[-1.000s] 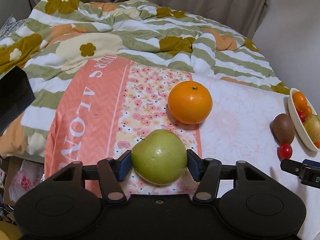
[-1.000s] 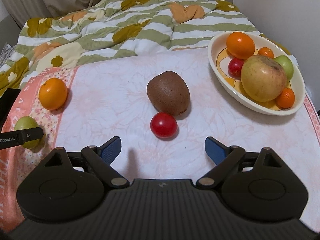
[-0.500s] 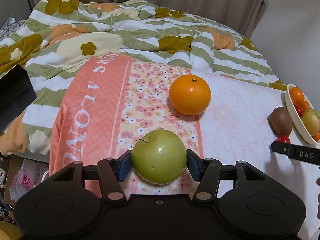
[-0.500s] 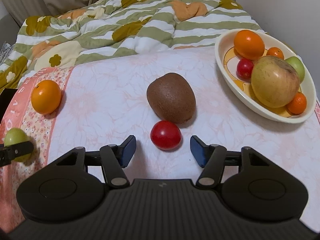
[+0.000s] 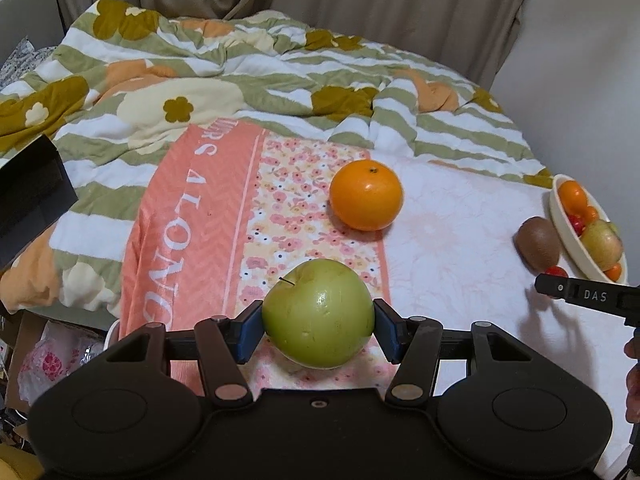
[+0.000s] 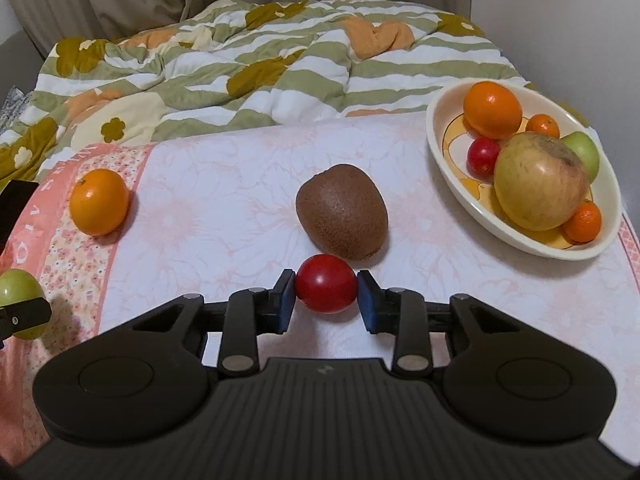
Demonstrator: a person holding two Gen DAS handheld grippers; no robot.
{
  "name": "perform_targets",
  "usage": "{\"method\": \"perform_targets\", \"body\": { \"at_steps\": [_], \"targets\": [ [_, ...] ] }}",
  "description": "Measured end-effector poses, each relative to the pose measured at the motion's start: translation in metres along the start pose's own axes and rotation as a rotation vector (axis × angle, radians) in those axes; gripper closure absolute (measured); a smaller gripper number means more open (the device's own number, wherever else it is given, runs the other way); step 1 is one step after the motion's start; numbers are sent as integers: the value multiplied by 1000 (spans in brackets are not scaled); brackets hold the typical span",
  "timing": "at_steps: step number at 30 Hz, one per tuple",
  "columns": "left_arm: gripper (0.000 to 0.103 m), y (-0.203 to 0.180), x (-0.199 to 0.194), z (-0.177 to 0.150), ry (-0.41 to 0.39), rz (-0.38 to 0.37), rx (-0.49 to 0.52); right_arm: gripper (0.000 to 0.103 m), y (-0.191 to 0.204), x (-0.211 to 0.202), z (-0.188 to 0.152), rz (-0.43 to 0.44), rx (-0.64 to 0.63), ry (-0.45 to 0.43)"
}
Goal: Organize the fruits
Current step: 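Carry the green apple in the left tool while the right tool carries the tomato toward the bowl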
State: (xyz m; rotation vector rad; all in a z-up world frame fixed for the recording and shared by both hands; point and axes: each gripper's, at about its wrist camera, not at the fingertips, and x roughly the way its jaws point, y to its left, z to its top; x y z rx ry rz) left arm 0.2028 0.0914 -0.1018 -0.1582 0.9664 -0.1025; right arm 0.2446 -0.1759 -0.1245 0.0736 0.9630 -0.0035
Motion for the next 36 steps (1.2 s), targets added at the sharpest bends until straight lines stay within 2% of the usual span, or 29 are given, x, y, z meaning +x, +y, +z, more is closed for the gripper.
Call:
{"method": "perform_targets", "body": {
  "at_steps": [13,21,29,36],
  "targets": [
    [42,-28,-55,-13,-113,-76,48,55,-10,-80,-19,-6,31,-110],
    [42,-59,-80,-17,-154,-141,96,55,-33,-128,-40,-32,63,-148],
    [42,-106,-91,-14,-198,-163,132,55,-82,-156,-45,-41,87,-174],
    [42,-166,-85,-7,-222,-158,97,55,-143,-160,-27,-13,42,-171]
  ]
}}
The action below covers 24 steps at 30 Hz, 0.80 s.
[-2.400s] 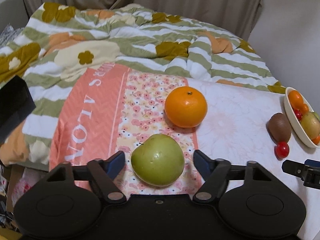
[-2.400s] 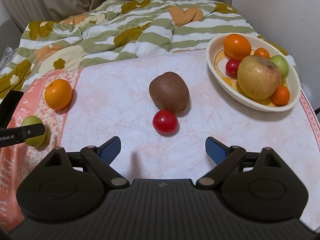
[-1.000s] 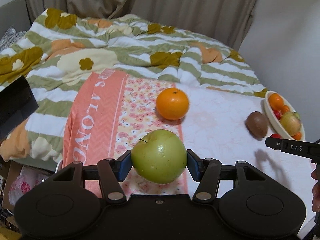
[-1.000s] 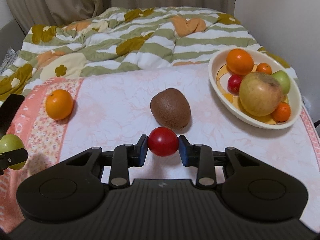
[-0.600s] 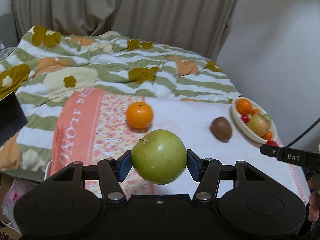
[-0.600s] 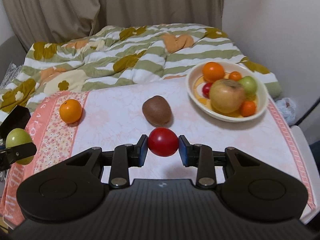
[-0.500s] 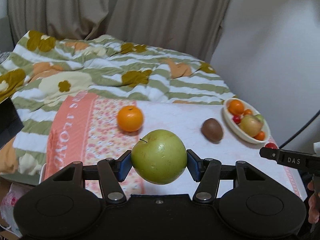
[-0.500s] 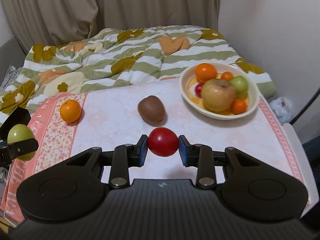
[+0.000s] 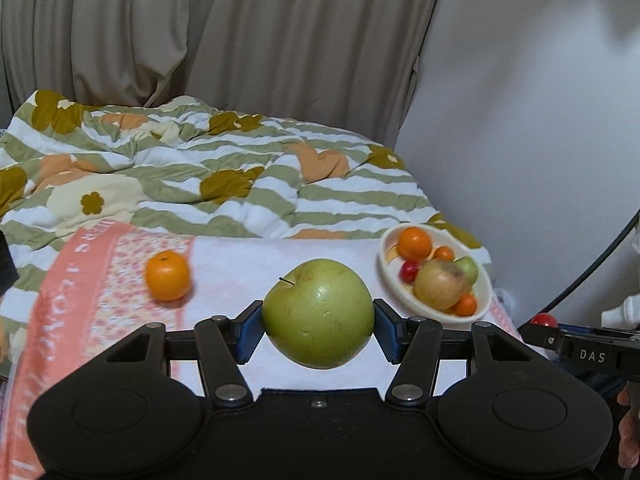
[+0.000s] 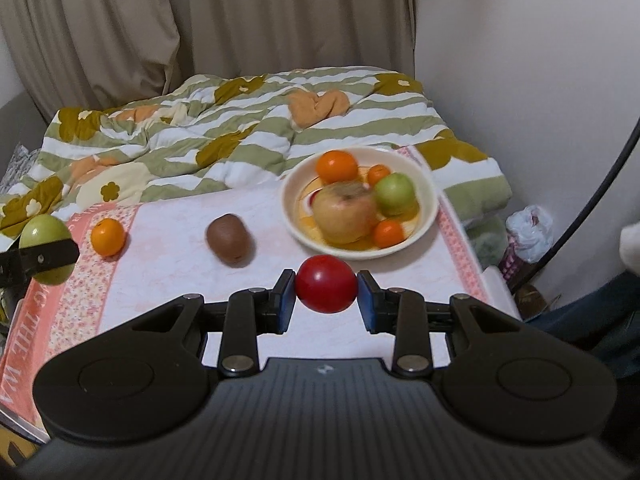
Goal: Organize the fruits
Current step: 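Carry the green apple in the left tool while the right tool carries the tomato toward the bowl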
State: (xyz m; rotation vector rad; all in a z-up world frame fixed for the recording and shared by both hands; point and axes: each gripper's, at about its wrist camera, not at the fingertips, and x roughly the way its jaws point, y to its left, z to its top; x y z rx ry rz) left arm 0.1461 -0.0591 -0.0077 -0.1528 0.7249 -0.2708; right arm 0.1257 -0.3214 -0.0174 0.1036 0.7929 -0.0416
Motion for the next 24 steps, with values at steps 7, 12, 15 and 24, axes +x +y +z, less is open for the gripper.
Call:
{"method": "perform_targets", "body": {
  "at_steps": [7,12,15,24],
  "targets": [
    [42,-56,38,12,-11,20,-16,55,-59,23,32,44,-58,-9],
    [42,-88,71,21,-17,36,-28,55,-93,50,56,76,-96,-7],
    [42,-101,92,27,-6,43,-30,55,-108,65,67,86,-112,-8],
    [42,-116,158,46,56,63,-7,55,-134,119,92,113,-90,12]
  ]
}}
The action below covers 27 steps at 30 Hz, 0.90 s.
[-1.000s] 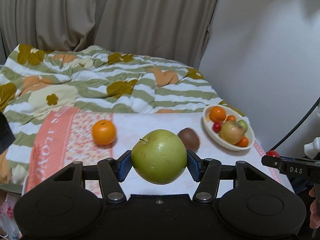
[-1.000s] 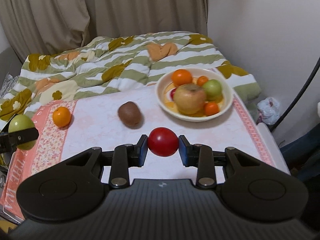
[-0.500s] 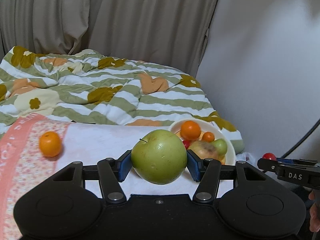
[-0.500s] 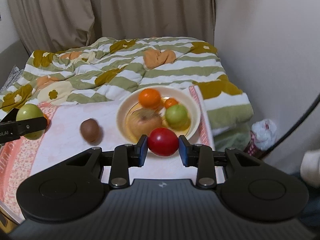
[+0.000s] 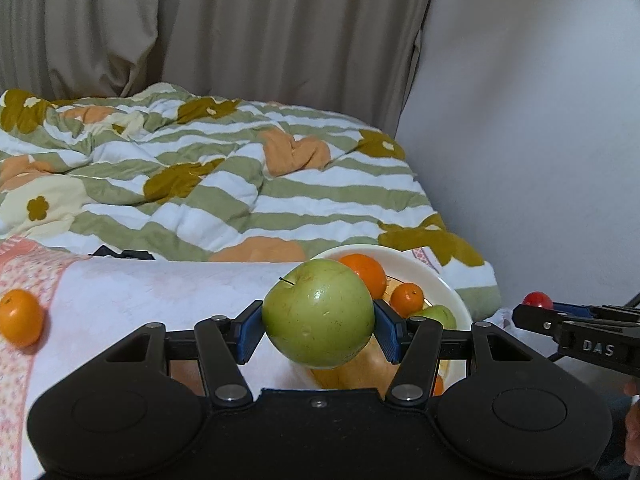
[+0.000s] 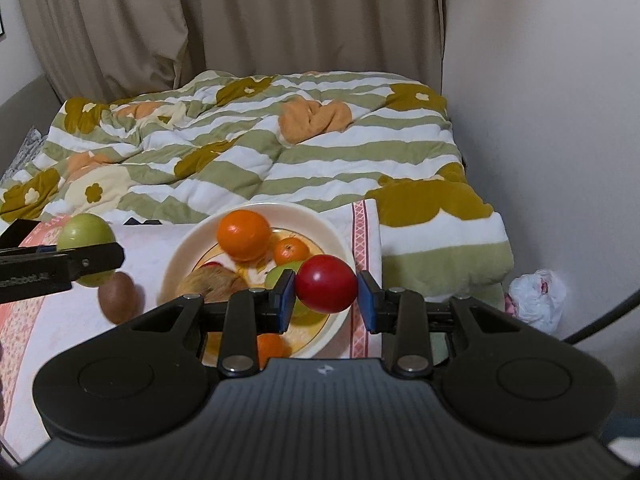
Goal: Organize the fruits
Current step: 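Carry the green apple in the left tool while the right tool carries the tomato toward the bowl, then open the left tool to release the green apple into the bowl while the right tool releases the tomato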
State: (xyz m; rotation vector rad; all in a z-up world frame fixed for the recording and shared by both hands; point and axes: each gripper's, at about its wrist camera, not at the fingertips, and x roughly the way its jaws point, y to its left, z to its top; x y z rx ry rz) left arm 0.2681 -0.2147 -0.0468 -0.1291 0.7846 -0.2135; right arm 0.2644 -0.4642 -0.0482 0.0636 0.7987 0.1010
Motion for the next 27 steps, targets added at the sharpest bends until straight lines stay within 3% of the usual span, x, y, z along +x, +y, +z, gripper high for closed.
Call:
{"method": "perform_targets", "body": {
  "at_steps": [9,19,22,27],
  "targets": [
    [42,3,64,14,77,4,43,55,-7,39,5,12,19,31],
    [41,-4,97,20,121,15,108,55,-6,62,10,1,44,50],
    [5,-2,93,23,90,8,99,55,-7,65,12,-4,52,51],
    [3,4,80,28,73,-5,60,55,-7,65,17,-7,59,45]
  ]
}}
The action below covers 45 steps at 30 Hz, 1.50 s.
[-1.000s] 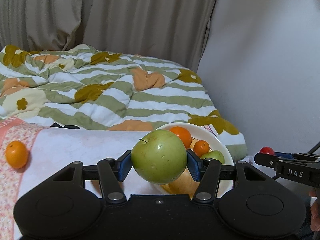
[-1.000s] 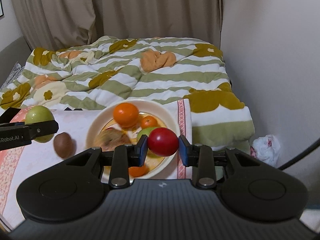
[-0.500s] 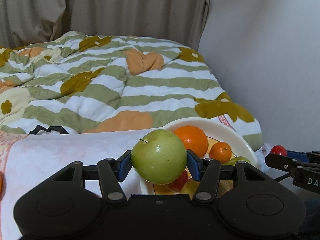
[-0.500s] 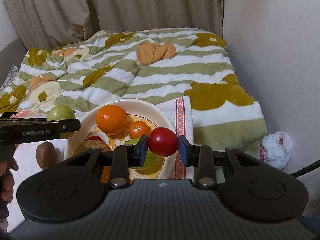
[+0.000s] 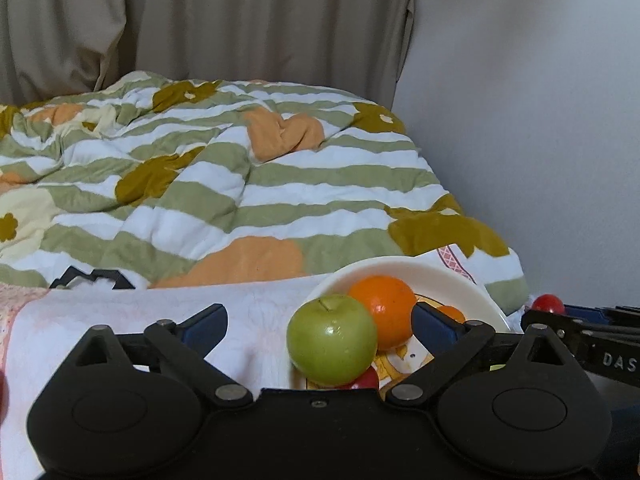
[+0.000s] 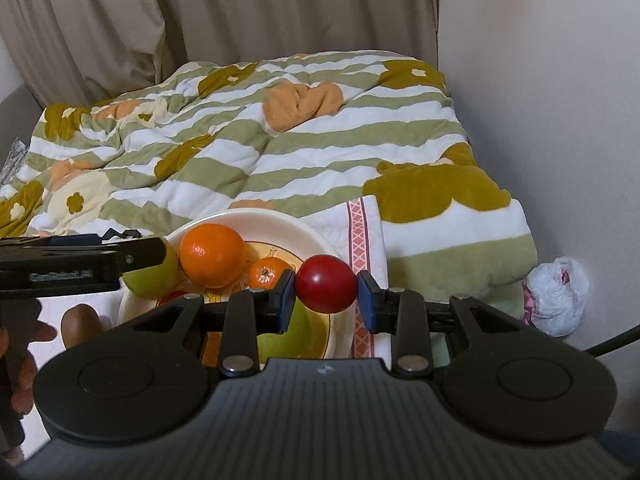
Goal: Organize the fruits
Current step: 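Open the left tool to release the green apple into the bowl while the right tool releases the tomato, then withdraw both open tools, moving the left toward an orange and the right toward the kiwi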
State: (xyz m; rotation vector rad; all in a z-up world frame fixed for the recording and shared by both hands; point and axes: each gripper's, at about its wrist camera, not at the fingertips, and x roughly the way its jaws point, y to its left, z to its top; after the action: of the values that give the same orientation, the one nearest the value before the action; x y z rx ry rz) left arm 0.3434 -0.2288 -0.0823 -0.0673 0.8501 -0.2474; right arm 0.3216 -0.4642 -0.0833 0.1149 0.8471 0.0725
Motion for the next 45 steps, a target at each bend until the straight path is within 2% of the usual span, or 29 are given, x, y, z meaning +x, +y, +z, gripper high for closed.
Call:
{"method": "perform_targets", "body": {
  "at_steps": [8,21,22,23,25,27,36,45],
  "targets": [
    [3,3,-25,-7,-1,14,-20,55,0,12,7,17,4,4],
    [3,11,-40,-24,0,37,-38,53,10,39,3,30,-29,-3],
    [3,12,-41,-25,-2,38,-41,42,11,37,3,31,-35,-14],
    [3,12,-42,-26,-5,42,-42,21,12,35,3,32,-40,-24],
    [3,12,-45,-28,-10,58,-33,0,14,27,1,17,-46,-66],
    [3,10,-49,-31,-15,77,-17,0,16,21,0,17,-55,-92],
    [3,6,-75,-43,-54,91,-18,0,20,-5,-4,12,-55,-93],
    [3,6,-130,-57,-145,96,-51,0,33,-59,-11,12,-69,-131]
  ]
}}
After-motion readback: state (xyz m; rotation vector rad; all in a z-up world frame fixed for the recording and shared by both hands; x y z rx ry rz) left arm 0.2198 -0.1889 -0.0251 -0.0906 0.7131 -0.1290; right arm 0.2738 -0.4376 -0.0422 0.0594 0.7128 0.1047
